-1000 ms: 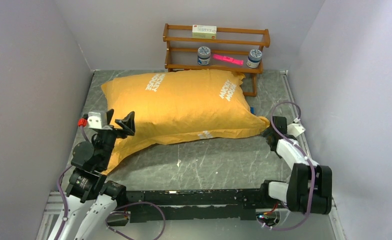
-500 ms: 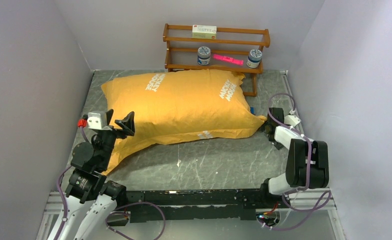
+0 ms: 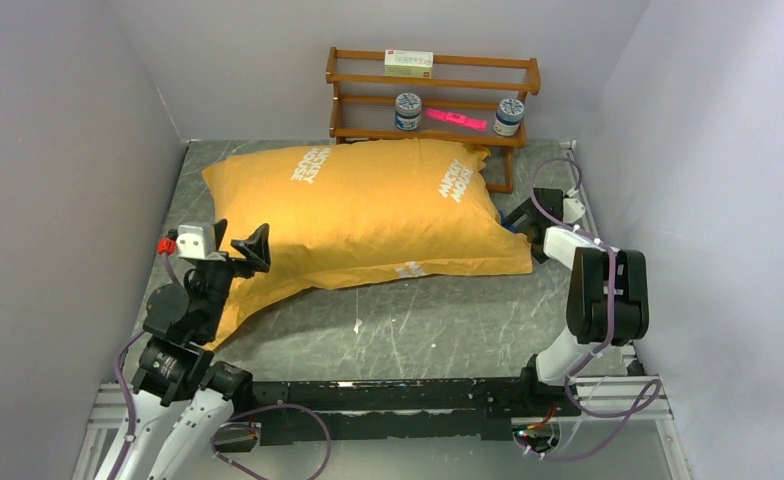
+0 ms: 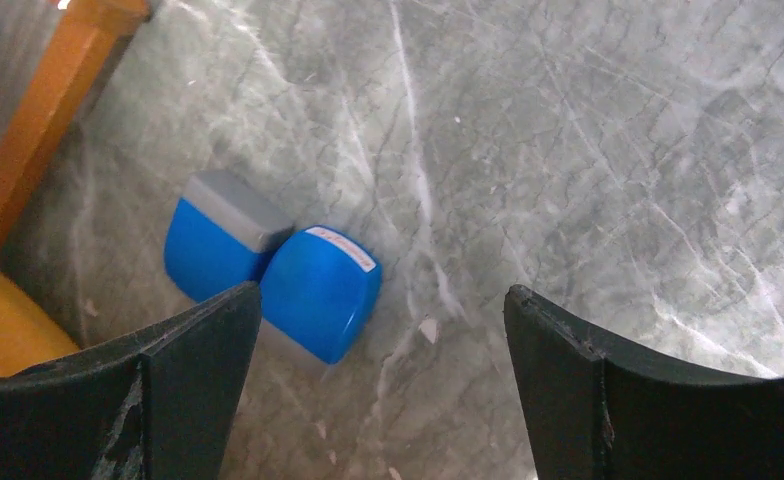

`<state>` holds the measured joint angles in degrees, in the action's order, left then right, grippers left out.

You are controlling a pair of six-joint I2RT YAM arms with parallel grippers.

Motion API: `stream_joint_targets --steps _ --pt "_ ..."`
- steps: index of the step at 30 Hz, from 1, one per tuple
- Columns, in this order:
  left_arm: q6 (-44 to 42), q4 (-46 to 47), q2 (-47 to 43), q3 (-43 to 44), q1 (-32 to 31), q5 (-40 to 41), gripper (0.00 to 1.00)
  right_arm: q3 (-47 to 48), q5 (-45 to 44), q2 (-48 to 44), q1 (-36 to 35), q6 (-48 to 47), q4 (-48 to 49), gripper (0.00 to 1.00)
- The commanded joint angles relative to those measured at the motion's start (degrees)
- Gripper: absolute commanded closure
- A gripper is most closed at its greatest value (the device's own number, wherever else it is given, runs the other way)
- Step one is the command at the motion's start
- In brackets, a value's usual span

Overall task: Remove the pillowcase from the pillow
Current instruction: Turn over the pillow at the center of the board.

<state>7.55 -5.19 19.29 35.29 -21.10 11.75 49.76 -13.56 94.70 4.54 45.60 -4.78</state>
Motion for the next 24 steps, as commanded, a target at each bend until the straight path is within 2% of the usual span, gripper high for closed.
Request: stream_joint_targets --steps 1,6,13,18,24 --pt "-0.88 1.59 0.78 -0.47 -0.25 -0.35 0.17 -0.9 -0.27 -6.87 -0.23 -3.0 0.16 0.06" --pt "-0.64 1.49 2.07 -0.32 -0.25 -0.14 0.17 -5.39 -0.53 -14.7 -0.23 -6.28 0.33 0.06" --pt "0.81 -0.64 6.89 1.45 -0.25 1.24 0.17 -7.09 6.08 -26.2 -1.38 -13.13 2.49 0.05" --pt "3.06 -4.75 13.93 6.66 -0.17 5.29 0.17 -9.06 12.27 -32.3 -7.24 -13.34 4.51 0.05" --pt "4.2 -10.2 25.81 15.34 -0.17 4.02 0.16 -10.55 14.59 -37.51 -15.47 -12.68 4.51 0.05"
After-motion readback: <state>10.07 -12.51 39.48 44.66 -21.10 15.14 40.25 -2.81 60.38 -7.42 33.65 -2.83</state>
